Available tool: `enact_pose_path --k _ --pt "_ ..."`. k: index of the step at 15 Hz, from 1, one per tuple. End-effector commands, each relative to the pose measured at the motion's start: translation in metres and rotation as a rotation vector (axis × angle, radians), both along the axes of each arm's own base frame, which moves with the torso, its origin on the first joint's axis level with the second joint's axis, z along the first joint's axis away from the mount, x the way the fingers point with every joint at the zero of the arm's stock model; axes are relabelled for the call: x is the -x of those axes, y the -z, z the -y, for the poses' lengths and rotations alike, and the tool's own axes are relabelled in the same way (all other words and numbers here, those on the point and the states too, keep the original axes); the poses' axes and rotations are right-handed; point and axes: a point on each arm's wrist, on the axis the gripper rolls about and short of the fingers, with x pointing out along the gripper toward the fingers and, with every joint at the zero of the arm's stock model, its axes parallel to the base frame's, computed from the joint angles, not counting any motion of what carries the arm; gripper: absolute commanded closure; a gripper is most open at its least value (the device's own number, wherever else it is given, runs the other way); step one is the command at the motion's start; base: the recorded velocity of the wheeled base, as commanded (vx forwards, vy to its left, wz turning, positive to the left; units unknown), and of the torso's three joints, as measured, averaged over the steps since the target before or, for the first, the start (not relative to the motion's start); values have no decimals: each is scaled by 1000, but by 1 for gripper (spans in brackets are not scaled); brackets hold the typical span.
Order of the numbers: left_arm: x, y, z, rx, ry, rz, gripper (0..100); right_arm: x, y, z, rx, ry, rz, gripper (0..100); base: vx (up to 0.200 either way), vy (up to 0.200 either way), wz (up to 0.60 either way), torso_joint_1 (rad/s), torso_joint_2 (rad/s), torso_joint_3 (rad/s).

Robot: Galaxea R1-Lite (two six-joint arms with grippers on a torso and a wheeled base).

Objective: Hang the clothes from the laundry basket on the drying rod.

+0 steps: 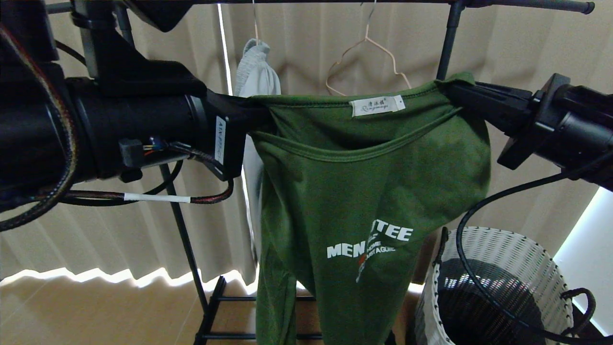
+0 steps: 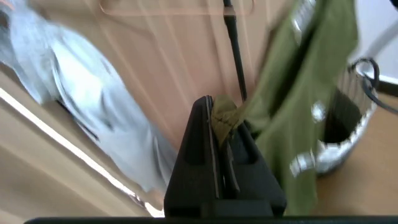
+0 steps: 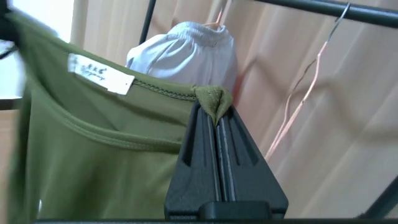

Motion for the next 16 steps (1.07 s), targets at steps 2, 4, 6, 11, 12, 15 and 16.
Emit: enact_pose_path --k 2,4,6,11,12,15,16 --pt "-4 3 5 -8 6 -9 100 11 -4 4 -7 0 21 100 0 0 0 0 0 0" --pt "-2 1 6 -4 11 -4 100 11 -6 4 -9 0 29 100 0 0 0 0 0 0" --pt "-2 2 6 -5 13 -5 100 10 -4 4 -6 -2 20 100 0 0 0 0 0 0" --pt "-5 -6 8 50 11 52 100 10 3 4 5 4 -12 100 0 0 0 0 0 0" --pt "-4 -9 7 63 14 66 100 9 10 3 13 4 -34 100 0 0 0 0 0 0" --pt "-3 -9 7 66 11 69 100 8 13 3 17 4 -45 100 0 0 0 0 0 0" --pt "-3 -8 7 63 11 66 100 8 13 3 17 4 -47 100 0 0 0 0 0 0"
